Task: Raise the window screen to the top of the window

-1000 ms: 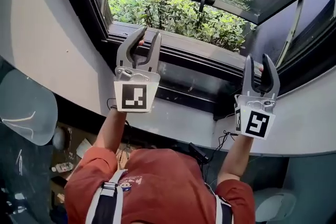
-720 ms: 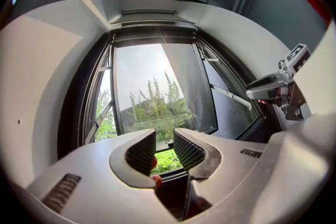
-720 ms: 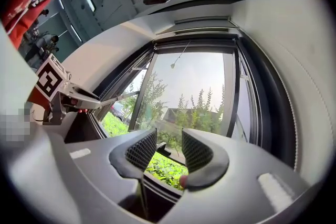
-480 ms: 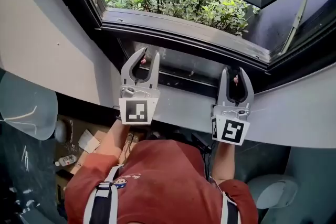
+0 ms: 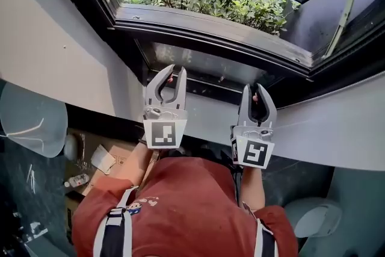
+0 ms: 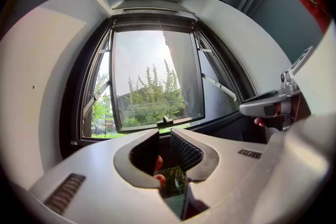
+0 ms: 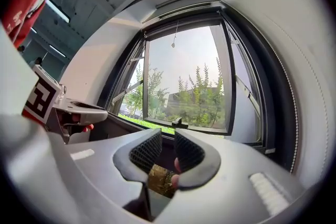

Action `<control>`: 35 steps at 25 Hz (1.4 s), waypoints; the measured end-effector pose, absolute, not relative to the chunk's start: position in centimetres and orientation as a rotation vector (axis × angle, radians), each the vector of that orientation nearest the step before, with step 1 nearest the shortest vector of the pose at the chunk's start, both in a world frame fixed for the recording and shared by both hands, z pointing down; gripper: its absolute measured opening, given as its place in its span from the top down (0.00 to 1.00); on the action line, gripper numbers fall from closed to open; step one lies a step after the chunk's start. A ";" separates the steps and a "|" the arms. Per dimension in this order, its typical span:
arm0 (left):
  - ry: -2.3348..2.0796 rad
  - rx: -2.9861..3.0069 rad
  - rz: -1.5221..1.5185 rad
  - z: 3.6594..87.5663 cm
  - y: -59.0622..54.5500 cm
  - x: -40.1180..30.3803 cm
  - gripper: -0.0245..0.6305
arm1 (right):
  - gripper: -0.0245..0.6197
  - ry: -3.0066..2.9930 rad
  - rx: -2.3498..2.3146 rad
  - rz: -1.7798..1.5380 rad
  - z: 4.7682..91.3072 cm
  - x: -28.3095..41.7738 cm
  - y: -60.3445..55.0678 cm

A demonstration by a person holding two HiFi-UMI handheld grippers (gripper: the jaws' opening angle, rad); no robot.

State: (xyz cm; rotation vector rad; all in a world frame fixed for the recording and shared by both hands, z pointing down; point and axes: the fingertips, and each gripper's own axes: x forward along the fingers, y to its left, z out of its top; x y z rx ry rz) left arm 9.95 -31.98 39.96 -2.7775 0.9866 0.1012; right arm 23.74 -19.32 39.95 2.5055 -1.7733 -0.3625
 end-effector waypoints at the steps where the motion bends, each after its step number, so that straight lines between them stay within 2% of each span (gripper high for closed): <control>1: 0.992 -2.767 0.101 39.9 -32.0 10.0 0.88 | 0.86 -1.760 2.519 -0.364 40.0 23.9 -19.3; 2: 0.994 -2.762 0.113 39.8 -32.0 10.0 0.89 | 0.92 -1.752 2.532 -0.367 40.0 23.9 -19.2; 3: 0.997 -2.765 0.118 39.8 -32.0 10.0 0.92 | 0.94 -1.752 2.541 -0.370 40.0 23.9 -19.2; 6: 0.978 -2.759 0.108 39.6 -31.9 10.0 0.95 | 0.95 -1.768 2.558 -0.392 39.7 23.7 -19.1; 12: 0.972 -2.793 0.187 39.0 -31.4 10.6 0.95 | 0.95 -1.763 2.569 -0.422 39.3 23.6 -18.9; 19: 0.902 -2.707 0.137 38.5 -31.2 11.0 0.95 | 0.95 -1.749 2.560 -0.439 39.2 23.9 -19.0; 23: 0.961 -2.773 0.232 38.2 -31.2 11.3 0.95 | 0.95 -1.737 2.566 -0.451 39.0 24.3 -18.9; 35: 0.911 -2.750 0.177 38.4 -31.2 12.2 0.95 | 0.95 -1.711 2.566 -0.444 39.0 25.1 -19.4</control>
